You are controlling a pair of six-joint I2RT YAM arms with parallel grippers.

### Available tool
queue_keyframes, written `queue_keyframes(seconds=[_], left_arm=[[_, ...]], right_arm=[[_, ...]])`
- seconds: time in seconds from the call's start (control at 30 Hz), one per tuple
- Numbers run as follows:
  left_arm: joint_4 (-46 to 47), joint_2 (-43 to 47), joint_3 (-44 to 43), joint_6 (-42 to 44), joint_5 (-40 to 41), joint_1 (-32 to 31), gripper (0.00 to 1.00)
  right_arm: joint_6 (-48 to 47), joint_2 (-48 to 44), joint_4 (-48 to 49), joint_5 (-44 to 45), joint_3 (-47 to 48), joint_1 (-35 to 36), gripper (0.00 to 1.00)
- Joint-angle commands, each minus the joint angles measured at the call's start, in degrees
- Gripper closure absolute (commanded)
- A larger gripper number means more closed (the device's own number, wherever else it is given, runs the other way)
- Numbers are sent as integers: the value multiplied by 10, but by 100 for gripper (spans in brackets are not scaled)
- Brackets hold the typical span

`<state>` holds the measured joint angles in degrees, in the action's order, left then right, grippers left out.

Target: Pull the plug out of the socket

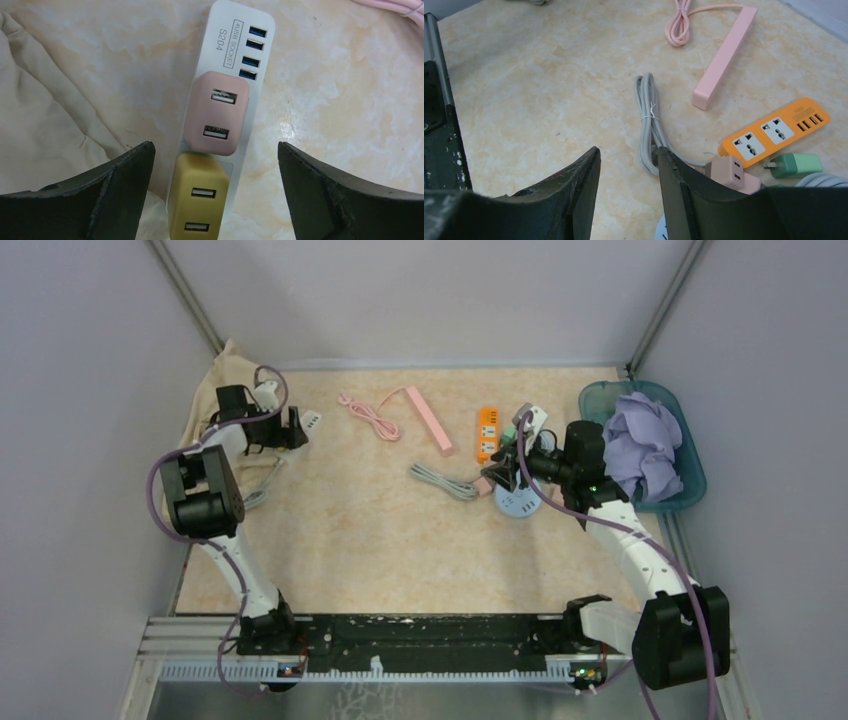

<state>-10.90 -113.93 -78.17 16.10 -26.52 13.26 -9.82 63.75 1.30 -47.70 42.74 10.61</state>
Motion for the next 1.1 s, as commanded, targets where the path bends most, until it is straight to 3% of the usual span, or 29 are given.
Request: queue_keyframes(seconds=[0.0,0.3,0.53,0.67,0.77,0.87,1.07], left_arm=[[-4,1,2,24,-10,-17,5],[0,-11,28,54,104,-56,11],[5,-10,26,51,106,-59,40],[-7,-1,7,47,92,-73,75],[-13,18,-2,47,77,-91,91],[-17,41,2,48,73,-115,100],[-12,104,52,30,62,-173,100]], right_arm=[[3,-12,32,-14,1,-6,54],[4,-14,31,-16,2,-6,54],[5,-13,33,-18,1,-6,54],[5,-13,32,-17,1,-6,54],[5,-12,33,-16,1,-7,54],[2,-13,31,-15,1,-6,54],[-2,-19,28,-15,3,-7,54]])
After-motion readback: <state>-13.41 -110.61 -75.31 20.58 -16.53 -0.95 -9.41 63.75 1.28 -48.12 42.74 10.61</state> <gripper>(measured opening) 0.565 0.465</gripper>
